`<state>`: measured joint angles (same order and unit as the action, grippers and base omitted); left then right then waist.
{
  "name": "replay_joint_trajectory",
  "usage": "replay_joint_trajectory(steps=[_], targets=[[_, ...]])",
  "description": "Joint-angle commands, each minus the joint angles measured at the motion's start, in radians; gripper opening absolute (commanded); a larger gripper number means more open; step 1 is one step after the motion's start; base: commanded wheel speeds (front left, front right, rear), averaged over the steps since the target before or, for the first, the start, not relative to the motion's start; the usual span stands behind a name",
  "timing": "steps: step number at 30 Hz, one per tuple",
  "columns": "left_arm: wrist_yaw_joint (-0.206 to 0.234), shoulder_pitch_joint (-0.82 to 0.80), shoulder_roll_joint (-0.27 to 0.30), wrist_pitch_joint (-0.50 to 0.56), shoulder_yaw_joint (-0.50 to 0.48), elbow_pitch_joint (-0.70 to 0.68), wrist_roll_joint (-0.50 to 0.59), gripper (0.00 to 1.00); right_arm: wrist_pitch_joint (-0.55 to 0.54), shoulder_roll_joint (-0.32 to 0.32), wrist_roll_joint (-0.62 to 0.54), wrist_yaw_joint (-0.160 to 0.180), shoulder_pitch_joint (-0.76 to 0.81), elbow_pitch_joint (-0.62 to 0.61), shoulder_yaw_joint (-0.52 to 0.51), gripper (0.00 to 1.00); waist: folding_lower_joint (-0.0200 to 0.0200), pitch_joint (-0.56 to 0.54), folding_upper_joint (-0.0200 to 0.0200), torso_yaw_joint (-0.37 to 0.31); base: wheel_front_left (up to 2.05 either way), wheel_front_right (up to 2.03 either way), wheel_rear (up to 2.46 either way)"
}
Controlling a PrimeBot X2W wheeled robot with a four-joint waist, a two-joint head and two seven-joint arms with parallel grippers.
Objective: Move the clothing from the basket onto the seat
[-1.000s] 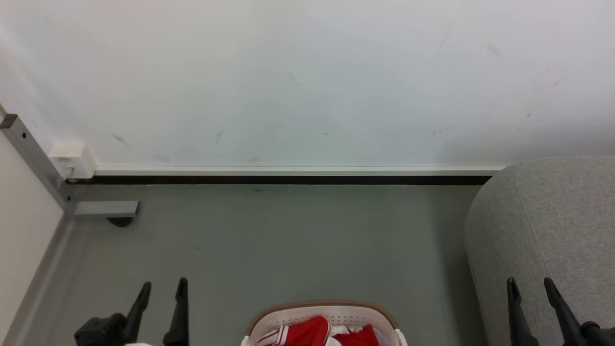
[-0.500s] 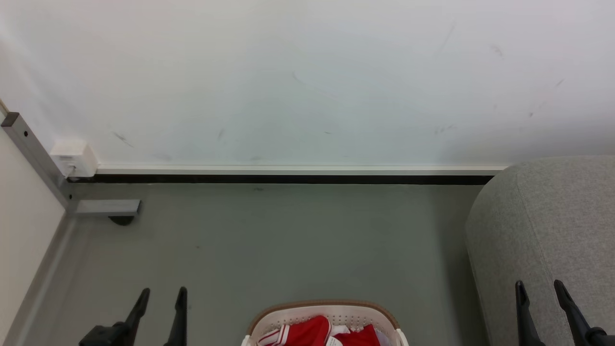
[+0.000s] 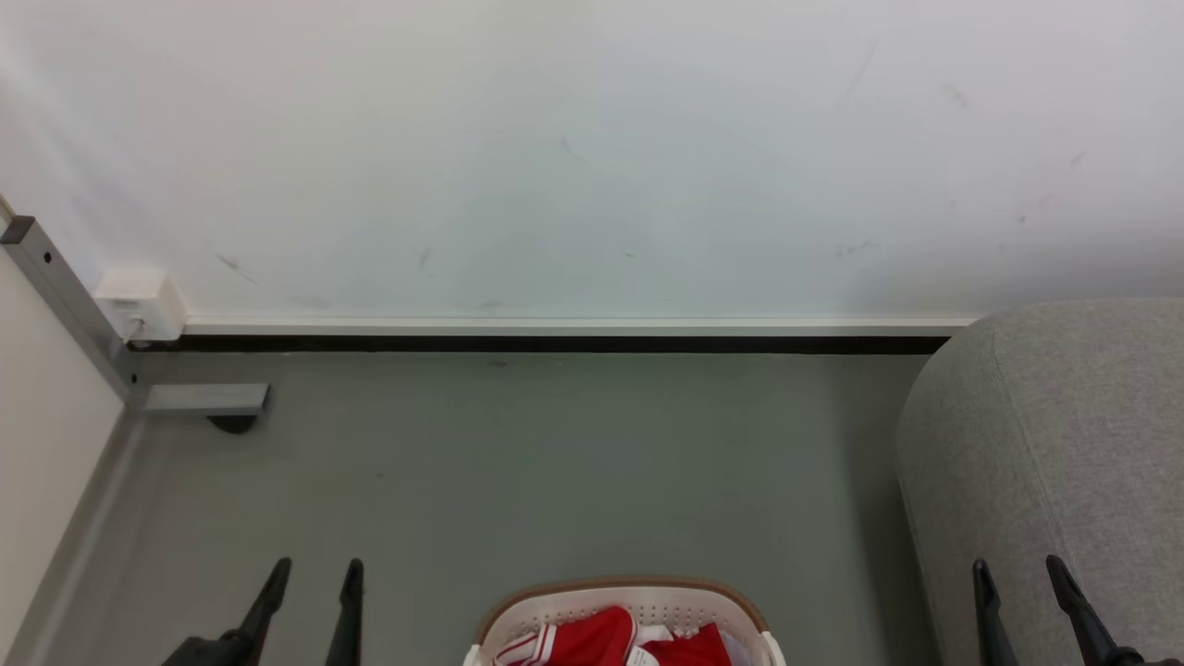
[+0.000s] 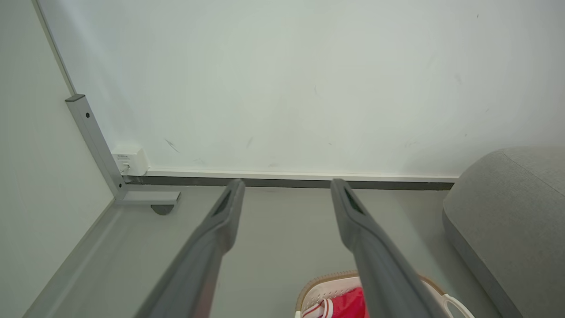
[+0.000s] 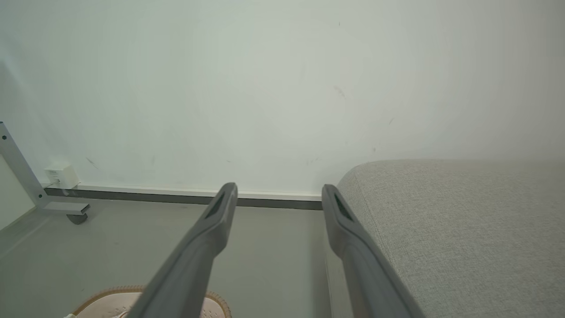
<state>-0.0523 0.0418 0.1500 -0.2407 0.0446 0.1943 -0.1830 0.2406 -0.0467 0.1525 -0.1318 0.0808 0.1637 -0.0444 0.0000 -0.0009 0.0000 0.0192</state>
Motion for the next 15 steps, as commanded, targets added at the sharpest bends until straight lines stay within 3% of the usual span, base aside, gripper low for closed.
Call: replay_joint_trajectory(steps=[1,15], targets=[[-0.007,0.007,-0.001,-0.01,-0.006,0.003,0.026,1.0,0.01,-0.006,-0.023,0.002,0.009,0.001,0.002,1.0,0.0,0.0,0.0,-0.002,0.0,0.0,0.0],[-0.041,-0.013,-0.023,-0.024,-0.031,0.007,0.093,1.0,0.024,-0.006,-0.049,0.002,-0.018,-0.011,0.022,1.0,0.0,0.037,0.0,-0.038,0.0,0.0,0.0]])
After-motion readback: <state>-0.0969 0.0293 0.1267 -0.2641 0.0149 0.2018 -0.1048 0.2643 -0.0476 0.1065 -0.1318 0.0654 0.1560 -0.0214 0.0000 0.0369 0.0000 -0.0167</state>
